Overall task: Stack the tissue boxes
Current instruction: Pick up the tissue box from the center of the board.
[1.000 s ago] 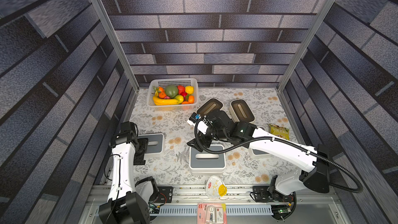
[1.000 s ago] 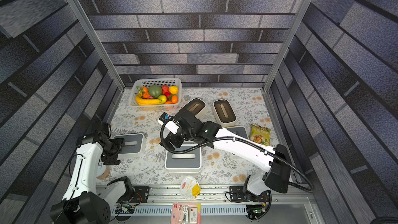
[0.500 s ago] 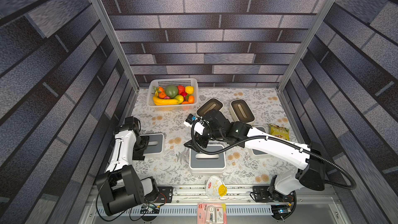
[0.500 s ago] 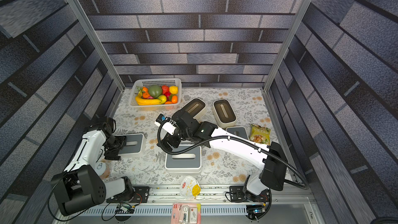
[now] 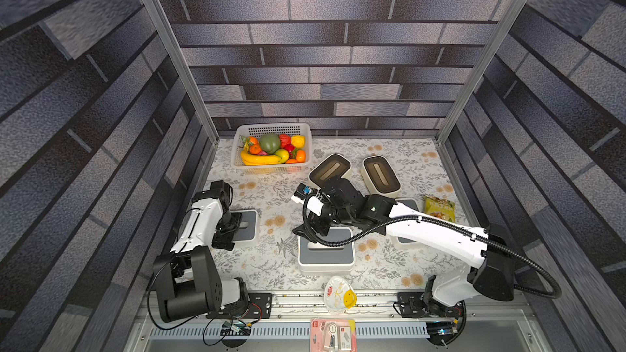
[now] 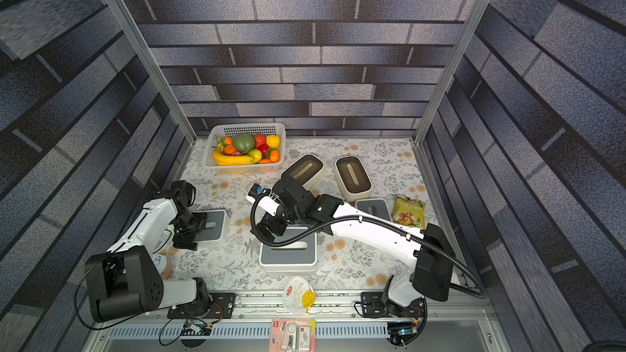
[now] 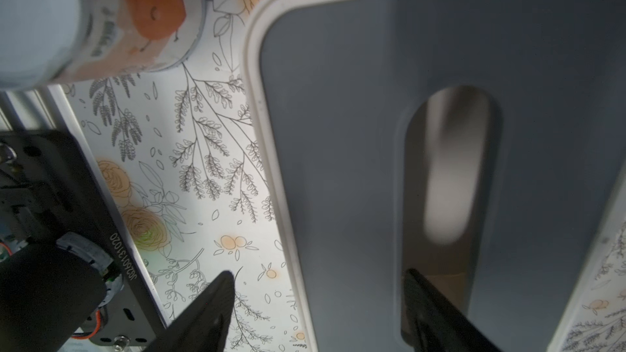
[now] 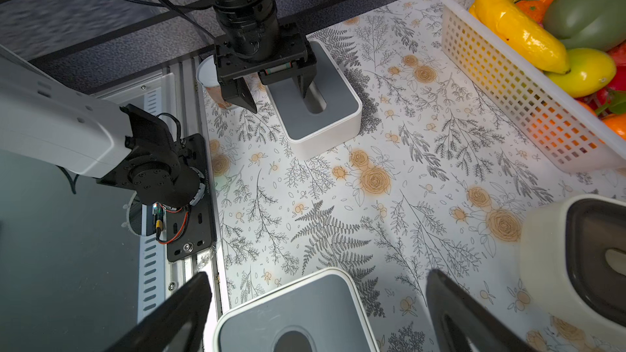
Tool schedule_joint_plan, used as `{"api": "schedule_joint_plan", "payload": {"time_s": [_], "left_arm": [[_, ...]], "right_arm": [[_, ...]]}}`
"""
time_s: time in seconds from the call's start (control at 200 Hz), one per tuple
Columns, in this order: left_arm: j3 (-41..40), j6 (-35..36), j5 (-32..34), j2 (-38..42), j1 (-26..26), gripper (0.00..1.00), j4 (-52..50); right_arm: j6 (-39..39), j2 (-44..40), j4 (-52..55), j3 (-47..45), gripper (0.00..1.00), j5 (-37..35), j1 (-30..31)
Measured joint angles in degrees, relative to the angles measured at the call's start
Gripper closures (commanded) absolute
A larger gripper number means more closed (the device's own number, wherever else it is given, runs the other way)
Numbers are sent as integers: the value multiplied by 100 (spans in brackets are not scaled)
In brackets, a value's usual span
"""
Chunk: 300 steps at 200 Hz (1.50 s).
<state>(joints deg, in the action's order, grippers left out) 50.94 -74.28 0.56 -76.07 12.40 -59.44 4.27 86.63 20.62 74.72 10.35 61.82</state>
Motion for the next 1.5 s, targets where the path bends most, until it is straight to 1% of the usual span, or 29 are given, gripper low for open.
{"api": "schedule_joint_plan", "payload": {"time_s": [0.301, 0.466, 0.581, 0.656, 0.737, 0.902, 1.067, 1.193, 1.323, 1.428, 1.503], "left_arm": [[-44, -251, 116, -203, -131, 21, 160], [-98, -295, 120, -219, -195, 27, 251], [-138, -297, 120, -219, -192, 28, 299], [-144, -295, 120, -216, -192, 31, 321], [-155, -293, 118, -208, -192, 36, 339], [-190, -291, 116, -155, -192, 39, 420], [-195, -197, 105, 26, -181, 47, 442], [-140, 116, 129, 197, -181, 48, 372], [173, 645, 144, 278, -181, 48, 247], [529, 1250, 229, 289, -245, 49, 179], [780, 1694, 330, 295, -363, 52, 136]], "right_arm": [[55, -245, 20, -68, 0, -42, 0], [57, -245, 52, -76, 0, -66, 2], [57, -245, 76, -76, 0, -87, 0], [55, -245, 92, -76, 0, -87, 2], [52, -245, 111, -76, 0, -85, 0], [35, -251, 125, -76, 0, -96, 0], [-63, -481, 173, -267, 0, -151, 0], [-221, -848, 214, -520, 0, -184, -22], [-507, -1303, 256, -769, 0, -214, -122], [-811, -1685, 286, -1036, 0, -234, -376], [-1043, -1902, 256, -1283, 0, -195, -629]]}}
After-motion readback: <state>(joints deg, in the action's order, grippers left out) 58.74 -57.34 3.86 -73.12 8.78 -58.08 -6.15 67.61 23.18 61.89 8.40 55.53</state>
